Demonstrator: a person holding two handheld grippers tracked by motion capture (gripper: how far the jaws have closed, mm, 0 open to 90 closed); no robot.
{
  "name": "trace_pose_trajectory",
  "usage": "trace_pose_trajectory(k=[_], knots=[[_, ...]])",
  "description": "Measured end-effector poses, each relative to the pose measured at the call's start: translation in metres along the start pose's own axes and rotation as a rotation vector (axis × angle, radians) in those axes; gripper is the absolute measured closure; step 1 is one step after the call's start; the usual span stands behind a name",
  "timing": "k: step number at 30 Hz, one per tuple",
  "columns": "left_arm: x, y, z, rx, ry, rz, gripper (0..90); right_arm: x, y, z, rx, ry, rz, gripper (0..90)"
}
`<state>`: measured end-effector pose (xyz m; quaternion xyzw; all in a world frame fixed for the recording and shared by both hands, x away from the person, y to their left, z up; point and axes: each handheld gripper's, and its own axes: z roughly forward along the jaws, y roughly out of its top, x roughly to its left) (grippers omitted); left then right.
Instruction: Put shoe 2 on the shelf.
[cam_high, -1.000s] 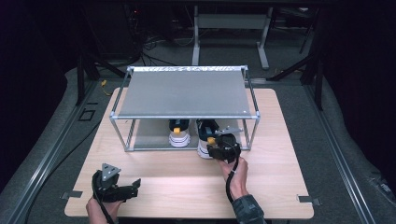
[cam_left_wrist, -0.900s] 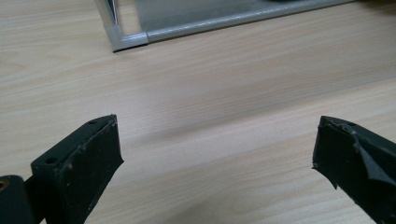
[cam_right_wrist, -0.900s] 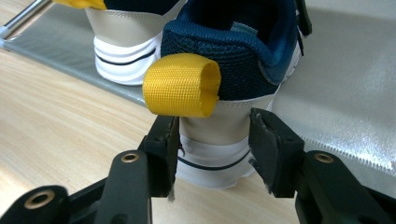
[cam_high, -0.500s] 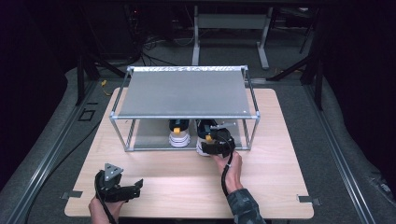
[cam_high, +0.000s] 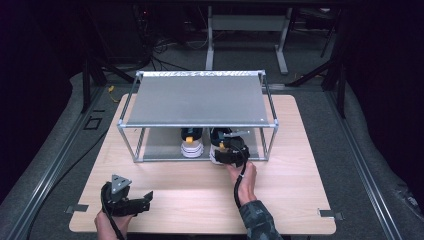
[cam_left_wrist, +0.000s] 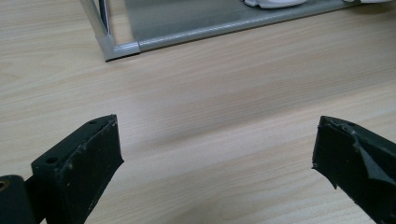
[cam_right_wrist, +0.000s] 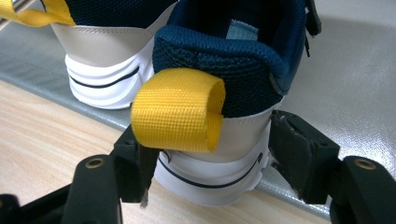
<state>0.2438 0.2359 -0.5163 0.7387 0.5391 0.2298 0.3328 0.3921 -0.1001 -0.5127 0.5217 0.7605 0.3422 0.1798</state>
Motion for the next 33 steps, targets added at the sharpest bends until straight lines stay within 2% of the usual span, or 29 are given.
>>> trace_pose_trajectory(k=[5,7,8,12,17,19,22,24,26,33], knots=[[0.0,0.0,0.001,-0.006,-0.001,-0.003,1.1,0.002,0.0,0.002,-0.013,-0.037,0.0,37.0],[0.0,-0.001,0.001,-0.006,-0.001,-0.001,1.1,0.003,0.0,0.003,-0.021,-0.026,0.006,37.2],[0.0,-0.001,0.001,-0.007,0.0,-0.002,1.1,0.004,-0.001,0.004,-0.028,-0.041,0.007,37.2],[0.001,-0.001,0.0,-0.009,0.001,-0.005,1.1,0.005,0.0,0.008,-0.035,-0.046,0.015,37.3],[0.001,-0.001,0.001,-0.01,0.001,-0.007,1.1,0.006,0.0,0.009,-0.041,-0.035,0.019,37.4],[0.0,-0.001,0.0,-0.007,-0.001,-0.004,1.2,0.008,-0.001,0.011,-0.056,-0.054,0.029,37.4],[0.0,0.0,0.001,-0.007,-0.003,-0.001,1.2,0.009,0.0,0.012,-0.056,-0.047,0.029,37.6],[-0.003,0.001,0.002,-0.006,-0.004,0.006,1.2,0.012,0.001,0.014,-0.05,-0.063,0.023,38.5],[-0.003,0.001,0.002,-0.004,-0.006,0.007,1.3,0.012,0.002,0.015,-0.05,-0.045,0.021,38.8],[-0.005,0.001,0.002,-0.001,-0.009,0.012,1.4,0.012,0.002,0.017,-0.055,-0.041,0.022,38.8]])
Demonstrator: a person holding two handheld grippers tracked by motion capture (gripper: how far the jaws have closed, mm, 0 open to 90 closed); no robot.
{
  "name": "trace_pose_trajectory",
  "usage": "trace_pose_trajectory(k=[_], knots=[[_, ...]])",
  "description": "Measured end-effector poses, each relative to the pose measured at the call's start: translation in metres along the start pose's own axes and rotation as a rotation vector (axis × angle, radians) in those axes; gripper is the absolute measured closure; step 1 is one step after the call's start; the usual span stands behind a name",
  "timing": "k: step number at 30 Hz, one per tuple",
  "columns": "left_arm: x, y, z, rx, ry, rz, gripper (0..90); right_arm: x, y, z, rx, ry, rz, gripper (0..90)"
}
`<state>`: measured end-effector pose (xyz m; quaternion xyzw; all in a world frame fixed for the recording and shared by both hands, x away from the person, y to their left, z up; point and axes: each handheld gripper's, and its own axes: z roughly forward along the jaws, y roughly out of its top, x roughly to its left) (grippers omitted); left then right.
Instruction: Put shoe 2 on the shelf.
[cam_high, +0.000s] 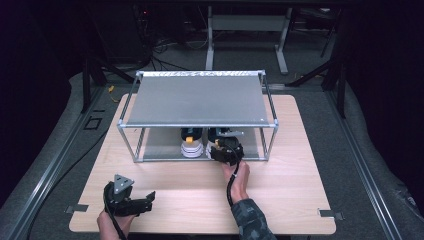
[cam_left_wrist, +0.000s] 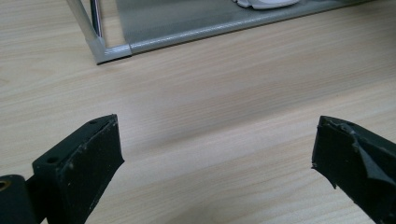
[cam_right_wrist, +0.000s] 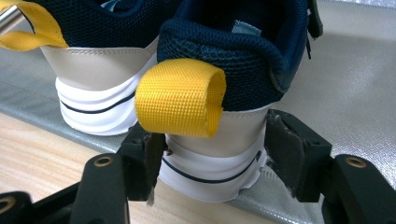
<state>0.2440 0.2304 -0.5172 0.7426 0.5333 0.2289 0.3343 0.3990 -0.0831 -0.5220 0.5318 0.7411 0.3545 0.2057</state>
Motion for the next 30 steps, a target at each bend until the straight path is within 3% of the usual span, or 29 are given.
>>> trace_pose_trajectory(k=[7,9,11,16,20,21,23,25,30], knots=[[-0.001,0.002,0.001,0.003,-0.002,0.007,1.3,0.0,0.0,0.0,-0.003,0.001,0.002,40.3],[-0.001,0.001,0.001,0.003,-0.004,0.007,1.4,-0.002,0.0,0.0,-0.003,0.039,0.002,40.3],[-0.002,0.001,0.001,0.0,-0.003,0.006,1.3,-0.002,0.001,0.0,-0.005,0.021,0.0,39.9],[-0.001,0.0,0.0,0.003,-0.002,0.008,1.3,-0.002,0.0,-0.006,0.005,0.031,-0.014,34.9],[0.001,0.0,-0.002,-0.003,0.005,0.004,1.2,-0.007,-0.004,-0.023,0.012,0.06,-0.033,28.1],[0.002,0.0,-0.002,-0.002,0.006,0.006,1.2,-0.007,-0.005,-0.027,0.018,0.04,-0.044,26.6],[0.002,0.0,-0.003,0.0,0.007,0.007,1.2,-0.01,-0.008,-0.035,0.02,0.077,-0.056,22.9],[0.002,-0.001,-0.002,0.002,0.006,0.005,1.2,-0.013,-0.011,-0.046,0.019,0.054,-0.076,20.6],[0.001,0.0,-0.001,0.005,0.002,0.007,1.2,-0.026,-0.018,-0.072,0.014,0.09,-0.096,14.9]])
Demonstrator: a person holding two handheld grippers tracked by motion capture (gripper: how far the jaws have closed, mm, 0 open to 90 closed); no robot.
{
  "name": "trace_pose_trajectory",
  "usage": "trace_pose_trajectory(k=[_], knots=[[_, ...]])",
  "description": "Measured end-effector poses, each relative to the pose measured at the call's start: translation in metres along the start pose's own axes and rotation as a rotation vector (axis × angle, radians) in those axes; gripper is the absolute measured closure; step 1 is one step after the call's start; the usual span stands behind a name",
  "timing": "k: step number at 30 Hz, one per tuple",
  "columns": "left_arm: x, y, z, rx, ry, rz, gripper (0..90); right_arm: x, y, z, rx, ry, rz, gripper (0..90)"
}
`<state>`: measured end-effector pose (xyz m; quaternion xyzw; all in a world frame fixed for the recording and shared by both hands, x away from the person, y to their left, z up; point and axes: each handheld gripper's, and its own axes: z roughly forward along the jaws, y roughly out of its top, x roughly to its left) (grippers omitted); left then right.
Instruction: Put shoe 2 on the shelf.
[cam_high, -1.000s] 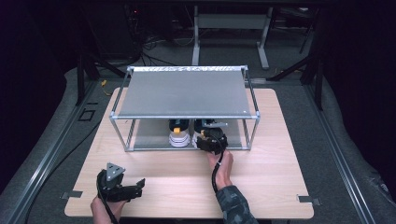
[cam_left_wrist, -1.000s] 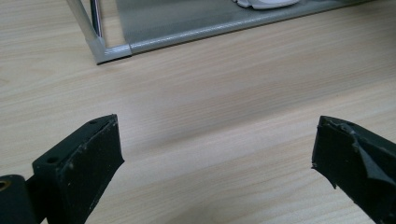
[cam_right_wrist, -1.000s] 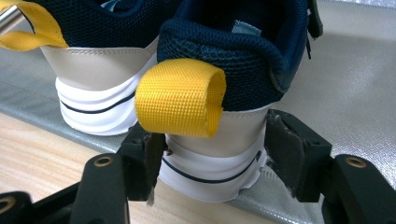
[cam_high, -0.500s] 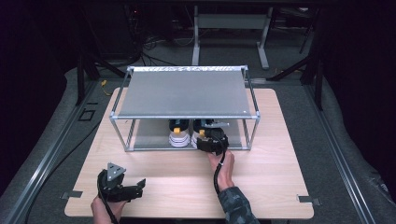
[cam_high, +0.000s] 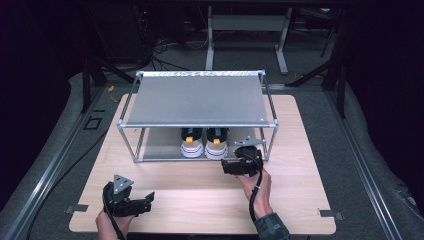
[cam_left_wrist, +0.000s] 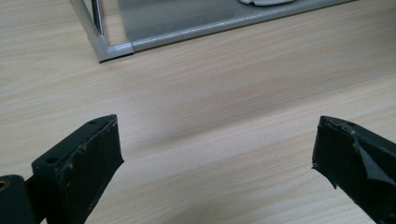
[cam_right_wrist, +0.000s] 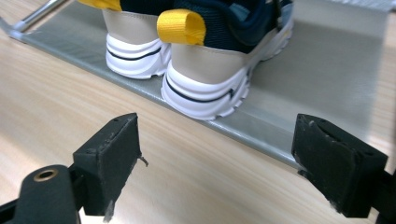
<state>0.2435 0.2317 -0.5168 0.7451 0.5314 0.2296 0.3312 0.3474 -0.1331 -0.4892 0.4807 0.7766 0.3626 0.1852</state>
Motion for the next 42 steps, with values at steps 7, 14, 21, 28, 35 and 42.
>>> trace_pose_trajectory(k=[7,14,21,28,35,42], knots=[[-0.001,-0.001,0.002,-0.002,-0.008,-0.002,1.2,-0.017,-0.014,-0.038,-0.001,0.015,-0.009,6.6],[0.005,-0.004,0.0,0.0,0.008,-0.012,1.1,-0.039,-0.042,-0.073,0.006,-0.046,-0.008,2.2],[0.007,-0.008,0.002,0.007,0.016,-0.012,1.1,-0.064,-0.077,-0.088,0.021,-0.057,0.039,1.4],[0.01,-0.015,0.006,0.005,0.022,-0.034,1.1,-0.082,-0.112,-0.088,0.051,-0.129,0.087,2.6],[0.007,-0.017,0.011,0.019,0.019,-0.021,1.1,-0.099,-0.134,-0.087,0.065,-0.119,0.15,0.0],[0.008,-0.018,0.015,0.036,0.014,-0.02,0.7,-0.102,-0.146,-0.083,0.06,-0.168,0.177,0.0]])
